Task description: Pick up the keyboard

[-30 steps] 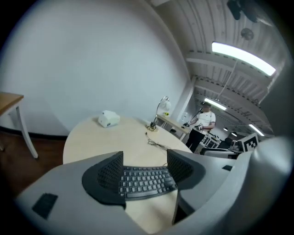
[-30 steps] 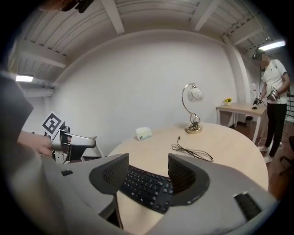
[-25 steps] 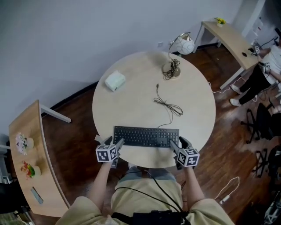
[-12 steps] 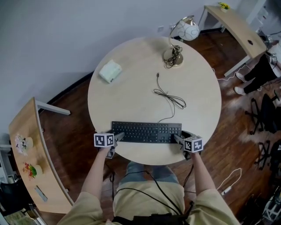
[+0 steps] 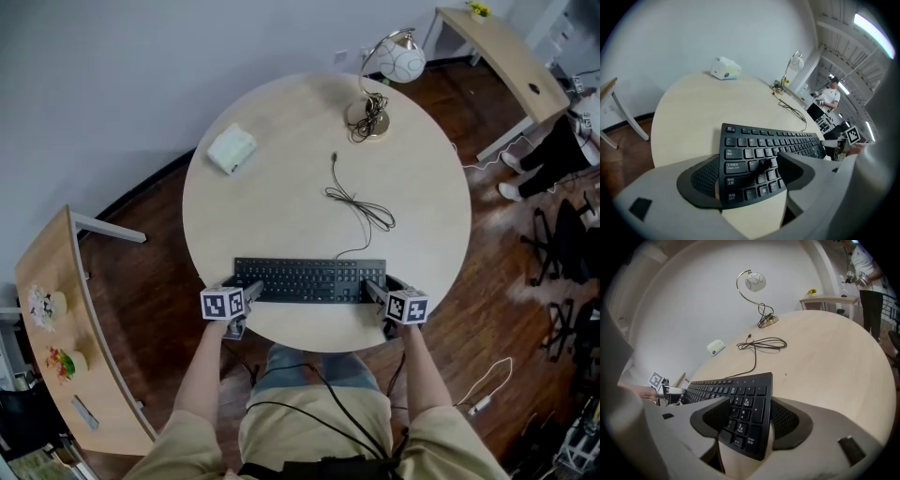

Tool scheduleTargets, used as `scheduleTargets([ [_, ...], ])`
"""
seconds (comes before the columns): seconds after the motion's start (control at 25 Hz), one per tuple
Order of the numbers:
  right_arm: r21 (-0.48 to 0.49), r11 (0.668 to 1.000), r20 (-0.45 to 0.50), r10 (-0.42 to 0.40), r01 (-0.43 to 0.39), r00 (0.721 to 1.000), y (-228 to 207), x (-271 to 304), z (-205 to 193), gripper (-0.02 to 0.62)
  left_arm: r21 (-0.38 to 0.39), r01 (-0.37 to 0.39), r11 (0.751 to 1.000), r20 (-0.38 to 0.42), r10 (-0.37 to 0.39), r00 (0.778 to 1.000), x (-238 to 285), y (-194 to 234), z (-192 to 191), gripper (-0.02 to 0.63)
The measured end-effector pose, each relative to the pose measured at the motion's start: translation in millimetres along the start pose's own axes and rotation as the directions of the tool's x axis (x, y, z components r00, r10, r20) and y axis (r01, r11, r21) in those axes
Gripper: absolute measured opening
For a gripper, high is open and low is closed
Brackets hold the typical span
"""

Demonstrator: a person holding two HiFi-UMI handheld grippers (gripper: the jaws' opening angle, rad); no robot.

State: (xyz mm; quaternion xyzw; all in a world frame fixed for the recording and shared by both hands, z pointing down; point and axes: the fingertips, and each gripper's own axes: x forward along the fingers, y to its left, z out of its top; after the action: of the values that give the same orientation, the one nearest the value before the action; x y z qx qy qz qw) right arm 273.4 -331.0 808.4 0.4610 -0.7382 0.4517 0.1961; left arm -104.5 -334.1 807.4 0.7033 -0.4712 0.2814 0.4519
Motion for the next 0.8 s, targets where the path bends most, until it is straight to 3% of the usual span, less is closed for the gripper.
scheduleTargets([
  [0.08,-0.003,1.0,0.044,-0.012,0.012,0.999,1.4,-8.7,11.4,0.285,-0.004,0.014,1.0,0.017,-0.014,1.0,-3.3,-5.4,2.4,0.386],
  [0.2,-0.037,0.999,0.133,0.01,-0.005,0.991,15.9,-25.5,46.2,0.284,-0.01,0.055,0.998,0.107,-0.053,0.993,-17.3,-13.3,27.3,0.383],
  [0.32,-0.089,0.996,0.257,0.034,-0.011,0.966,37.4,-50.4,94.9,0.282,0.018,0.088,0.996,0.244,-0.089,0.966,-42.7,-27.6,75.4,0.371],
  [0.4,-0.134,0.991,0.347,0.051,-0.004,0.936,55.9,-70.2,132.3,0.282,0.059,0.081,0.995,0.339,-0.096,0.936,-68.8,-37.9,115.2,0.371],
  [0.56,-0.281,0.955,0.51,0.063,0.097,0.858,99.5,-119.4,207.8,0.282,0.171,0.022,0.985,0.526,-0.11,0.843,-139.4,-65.2,193.5,0.37],
  [0.68,-0.308,0.94,0.657,0.097,0.149,0.748,137.6,-171.1,261.9,0.282,0.246,-0.05,0.968,0.638,-0.122,0.761,-194.8,-88.6,234.8,0.371],
  [0.8,-0.367,0.908,0.743,0.155,0.203,0.651,176.6,-219.4,300.9,0.282,0.277,-0.108,0.955,0.729,-0.135,0.671,-245.9,-106.5,257.7,0.371],
])
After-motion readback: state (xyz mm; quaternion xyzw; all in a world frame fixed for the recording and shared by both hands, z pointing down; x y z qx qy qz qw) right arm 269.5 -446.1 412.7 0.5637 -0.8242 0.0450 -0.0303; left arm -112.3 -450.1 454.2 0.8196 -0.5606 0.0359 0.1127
